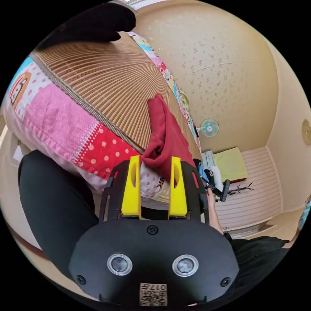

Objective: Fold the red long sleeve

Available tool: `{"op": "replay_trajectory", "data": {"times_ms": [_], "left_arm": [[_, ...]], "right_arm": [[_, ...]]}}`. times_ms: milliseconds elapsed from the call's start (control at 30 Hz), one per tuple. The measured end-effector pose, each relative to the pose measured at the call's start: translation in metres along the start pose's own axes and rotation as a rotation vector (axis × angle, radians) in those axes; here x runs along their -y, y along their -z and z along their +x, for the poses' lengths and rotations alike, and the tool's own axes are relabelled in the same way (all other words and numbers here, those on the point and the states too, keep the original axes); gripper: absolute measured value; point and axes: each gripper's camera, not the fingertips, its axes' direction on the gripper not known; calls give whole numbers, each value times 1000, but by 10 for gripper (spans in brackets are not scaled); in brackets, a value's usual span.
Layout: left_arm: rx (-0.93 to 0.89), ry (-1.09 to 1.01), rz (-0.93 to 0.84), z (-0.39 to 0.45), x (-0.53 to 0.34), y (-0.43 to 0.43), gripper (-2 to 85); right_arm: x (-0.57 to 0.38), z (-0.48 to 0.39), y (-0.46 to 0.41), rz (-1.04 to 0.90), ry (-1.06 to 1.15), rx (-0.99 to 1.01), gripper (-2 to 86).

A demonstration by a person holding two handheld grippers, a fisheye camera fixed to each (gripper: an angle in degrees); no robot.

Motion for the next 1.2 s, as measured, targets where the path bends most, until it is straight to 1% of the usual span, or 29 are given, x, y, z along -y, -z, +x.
{"op": "replay_trajectory", "data": {"times_ms": [33, 133, 167, 233, 300, 333, 400, 433, 500, 567, 633, 667, 700, 733, 800, 833, 867, 900, 933, 967, 1000, 1033, 1100, 1133, 1200], "left_arm": [[-20, 10, 18, -5, -6, -1, 131], [-49, 22, 40, -13, -9, -6, 110], [-52, 27, 45, -14, -9, -7, 107], [-57, 27, 53, -12, -12, -10, 79], [-87, 1, 69, -6, -18, -12, 66], [-105, -17, 86, 0, -22, -11, 64], [-114, -56, 95, 12, -26, -12, 61], [-106, -97, 98, 22, -28, -13, 61], [-81, -166, 106, 38, -32, -17, 59], [-60, -226, 115, 52, -38, -22, 58], [-46, -282, 124, 66, -46, -30, 57], [-41, -297, 125, 70, -49, -31, 57], [-27, -328, 129, 76, -54, -34, 56], [-8, -361, 131, 82, -60, -37, 57], [26, -403, 128, 87, -68, -40, 60], [57, -419, 119, 89, -73, -41, 63], [74, -425, 117, 89, -75, -42, 64], [81, -454, 123, 90, -80, -39, 66], [65, -507, 144, 92, -88, -33, 65], [54, -535, 157, 93, -92, -30, 64], [28, -581, 182, 94, -100, -23, 63], [11, -593, 197, 92, -105, -19, 63], [6, -580, 196, 87, -109, -18, 63], [-3, -569, 180, 82, -110, -22, 63], [-28, -549, 151, 72, -109, -32, 56]], "right_arm": [[3, -3, 7, 17, -2, 0, 37], [13, -20, 46, 135, 30, 97, 43], [16, -28, 57, 165, 24, 161, 50], [28, -47, 65, 156, 56, 286, 70], [56, -84, 59, 40, 125, 411, 108], [64, -95, 57, 8, 145, 435, 117], [100, -147, 43, -149, 242, 523, 148], [109, -162, 39, -198, 266, 543, 154], [145, -224, 21, -345, 372, 584, 175], [169, -268, 4, -440, 407, 523, 195], [183, -310, -13, -544, 477, 385, 215], [185, -333, -25, -597, 524, 249, 224], [181, -354, -35, -635, 587, 131, 222], [177, -363, -41, -656, 623, 79, 221], [153, -385, -60, -739, 743, -79, 176], [148, -386, -61, -729, 761, -120, 156], [141, -384, -55, -676, 799, -187, 126], [138, -377, -44, -614, 818, -210, 107], [139, -370, -37, -592, 817, -206, 104], [145, -349, -21, -558, 790, -149, 98], [156, -319, 1, -516, 739, -41, 96], [162, -299, 13, -490, 708, 26, 95], [180, -204, 61, -365, 555, 304, 93], [182, -175, 72, -329, 506, 375, 93], [174, -59, 107, -170, 371, 638, 92]]}}
